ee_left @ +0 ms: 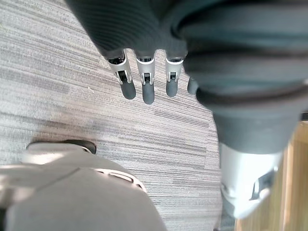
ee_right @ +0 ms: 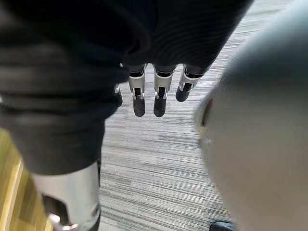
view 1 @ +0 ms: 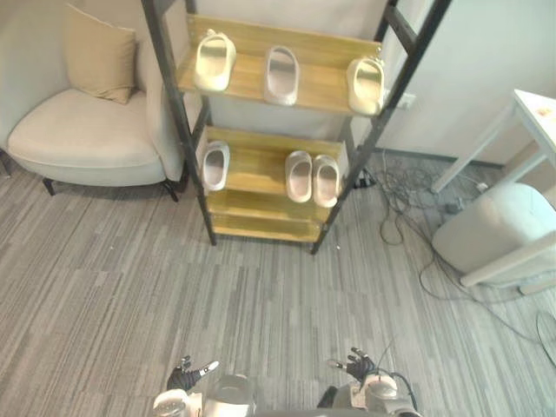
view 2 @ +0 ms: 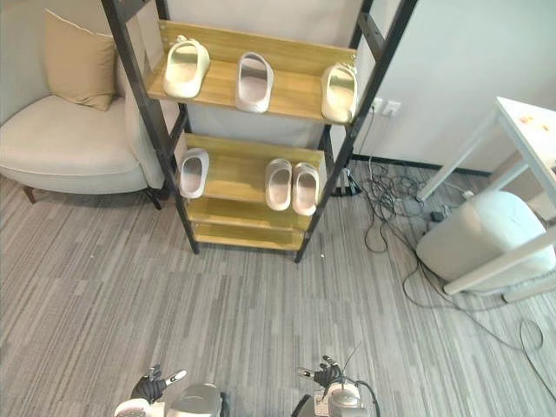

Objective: Organize the slippers on the shoe rack

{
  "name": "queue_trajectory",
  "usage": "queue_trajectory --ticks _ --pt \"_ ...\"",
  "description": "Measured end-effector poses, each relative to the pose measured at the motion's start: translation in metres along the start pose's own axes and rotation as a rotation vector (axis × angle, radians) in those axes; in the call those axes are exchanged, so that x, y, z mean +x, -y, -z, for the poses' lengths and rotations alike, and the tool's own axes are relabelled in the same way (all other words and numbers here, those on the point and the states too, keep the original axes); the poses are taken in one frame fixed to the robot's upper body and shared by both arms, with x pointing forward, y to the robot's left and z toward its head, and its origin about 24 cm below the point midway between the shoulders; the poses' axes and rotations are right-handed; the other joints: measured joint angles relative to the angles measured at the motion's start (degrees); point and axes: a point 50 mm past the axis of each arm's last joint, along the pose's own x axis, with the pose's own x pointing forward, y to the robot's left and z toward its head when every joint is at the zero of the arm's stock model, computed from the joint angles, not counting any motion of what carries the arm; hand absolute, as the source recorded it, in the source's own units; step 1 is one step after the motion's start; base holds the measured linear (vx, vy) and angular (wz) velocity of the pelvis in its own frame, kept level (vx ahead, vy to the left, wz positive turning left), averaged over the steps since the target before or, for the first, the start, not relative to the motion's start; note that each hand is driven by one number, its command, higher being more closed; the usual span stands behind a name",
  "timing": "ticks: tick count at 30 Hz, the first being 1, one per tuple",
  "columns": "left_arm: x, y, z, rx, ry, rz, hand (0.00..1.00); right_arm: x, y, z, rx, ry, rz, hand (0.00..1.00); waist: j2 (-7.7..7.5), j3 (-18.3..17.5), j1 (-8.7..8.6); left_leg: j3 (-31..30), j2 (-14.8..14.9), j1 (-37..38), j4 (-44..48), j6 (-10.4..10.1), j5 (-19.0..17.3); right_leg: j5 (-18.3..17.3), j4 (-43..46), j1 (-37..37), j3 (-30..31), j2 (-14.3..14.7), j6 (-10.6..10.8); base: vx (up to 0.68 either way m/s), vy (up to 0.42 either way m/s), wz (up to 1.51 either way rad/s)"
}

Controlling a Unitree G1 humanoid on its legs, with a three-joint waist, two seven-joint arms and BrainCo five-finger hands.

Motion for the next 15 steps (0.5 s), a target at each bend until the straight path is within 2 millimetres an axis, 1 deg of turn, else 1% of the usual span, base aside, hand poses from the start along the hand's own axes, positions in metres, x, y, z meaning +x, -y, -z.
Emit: queue_trajectory --ticks 1,2,3,4,5,6,7,8,9,10,11,12,13,14,15 --pt "0.0 0.0 0.001 0.002 -0.002 0.0 0.0 -0.001 0.004 0.003 -0.006 -0.01 0.008 0.0 -0.2 -0.11 -0.13 -1.89 -0.55 1.11 -0.68 -1.24 -0.74 8.59 -3.95 0.31 3.38 1.18 -1.07 0.43 -0.22 0.75" --pt "0.0 0.007 0.001 -0.011 -0.005 0.016 0.0 0.0 0.013 0.003 -0.018 -0.011 0.029 0.0 1.06 -0.66 -0.17 -3.75 0.6 1.85 -0.93 -2.02 -1.28 9.27 -3.23 0.88 3.5 2.32 -3.23 0.4 -0.196 0.68" --pt "-0.001 0.01 0.002 -0.021 -0.005 0.021 0.0 0.0 0.015 0.003 -0.019 -0.009 0.033 0.0 1.91 -1.22 -0.1 -4.5 1.28 1.4 -0.83 -2.07 -1.3 8.35 -3.25 1.08 2.56 2.65 -3.36 0.42 -0.203 0.56" --pt "-0.001 0.014 0.003 -0.033 -0.012 0.024 0.0 0.0 0.02 0.002 -0.02 -0.005 0.045 0.0 3.29 -1.62 -0.33 -5.03 2.4 0.39 0.65 -2.42 -1.51 6.56 -3.38 1.39 0.88 3.19 -3.52 0.39 -0.188 0.53" --pt "-0.001 0.016 0.003 -0.035 -0.01 0.03 0.0 0.0 0.022 0.002 -0.018 -0.007 0.051 0.0 3.94 -1.65 -0.45 -4.97 3.39 -1.59 4.79 -2.57 -1.6 5.63 -3.71 2.27 -0.59 3.78 -3.86 0.37 -0.189 0.54" --pt "-0.001 0.018 0.002 -0.038 -0.008 0.036 0.0 -0.001 0.02 0.005 -0.016 -0.015 0.048 0.0 4.12 -1.69 -0.47 -4.52 4.37 -3.27 8.95 -2.74 -1.69 5.19 -4.39 3.32 -1.49 4.17 -4.11 0.35 -0.177 0.39" --pt "-0.001 0.019 0.0 -0.038 -0.003 0.038 0.0 -0.001 0.02 0.006 -0.014 -0.016 0.047 0.0 4.43 -1.72 -0.46 -3.65 5.89 -5.99 16.12 -3.34 -1.39 4.73 -5.5 5.19 -2.33 5.18 -4.44 0.34 -0.158 0.24" --pt "-0.001 0.019 0.002 -0.04 -0.007 0.038 0.0 -0.001 0.02 0.008 -0.012 -0.022 0.048 0.0 4.89 -1.49 -0.34 -1.77 9.04 -10.21 27.6 -6.34 1.14 3.86 -7.45 8.7 -3.04 6.67 -4.95 0.33 -0.143 0.13" --pt "-0.002 0.018 0.003 -0.04 -0.01 0.036 0.0 -0.002 0.017 0.009 -0.008 -0.026 0.042 0.0 4.96 -1.46 -0.24 -0.76 10.9 -11.8 32.52 -5.91 0.98 3.47 -8.33 10.44 -3.19 7.13 -5.2 0.36 -0.09 0.06" --pt "-0.001 0.016 0.003 -0.037 -0.01 0.033 0.0 -0.002 0.017 0.008 -0.007 -0.023 0.047 0.0 4.74 -1.34 -0.21 1.35 12.29 -13.91 35.99 -4.76 -0.54 3.01 -9.41 12.74 -3.11 7.26 -4.97 0.28 -0.032 0.03" --pt "-0.001 0.016 0.002 -0.037 -0.007 0.033 0.0 -0.001 0.018 0.007 -0.008 -0.019 0.05 0.0 4.28 -1.17 -0.22 2.4 12.55 -15.21 36.33 -4.51 -1.46 2.98 -10.03 13.59 -3.04 7.06 -4.89 0.33 0.033 0.01" --pt "0.0 0.014 -0.001 -0.031 0.001 0.029 0.0 -0.001 0.02 0.006 -0.003 -0.018 0.058 0.0 3.9 -1.03 -0.2 3.85 12.39 -17.4 34.32 -4.29 -2.98 3.17 -10.8 14.59 -2.91 6.3 -4.54 0.2 0.08 -0.05" --pt "0.0 0.014 -0.001 -0.028 0.003 0.029 0.0 -0.001 0.021 0.006 0.002 -0.017 0.061 0.0 3.73 -0.97 -0.19 4.57 12.04 -18.73 30.73 -4.26 -3.46 3.33 -11.14 14.87 -2.83 5.66 -4.26 0.23 0.163 -0.08" --pt "0.0 0.014 -0.003 -0.026 0.006 0.031 0.0 0.0 0.021 0.004 0.01 -0.012 0.062 0.0 3.55 -0.84 -0.23 4.94 11.24 -19.61 24.12 -4.21 -3.08 3.43 -11.37 15.26 -2.83 4.64 -3.39 0.22 0.239 -0.05" --pt "0.001 0.015 -0.003 -0.024 0.007 0.033 0.0 -0.001 0.021 0.005 0.021 -0.015 0.065 0.0 3.56 -0.84 -0.28 4.6 10.25 -19.48 13.76 -4.25 0.47 3.13 -11.37 15.85 -2.82 3.46 -1.12 0.26 0.341 -0.01"
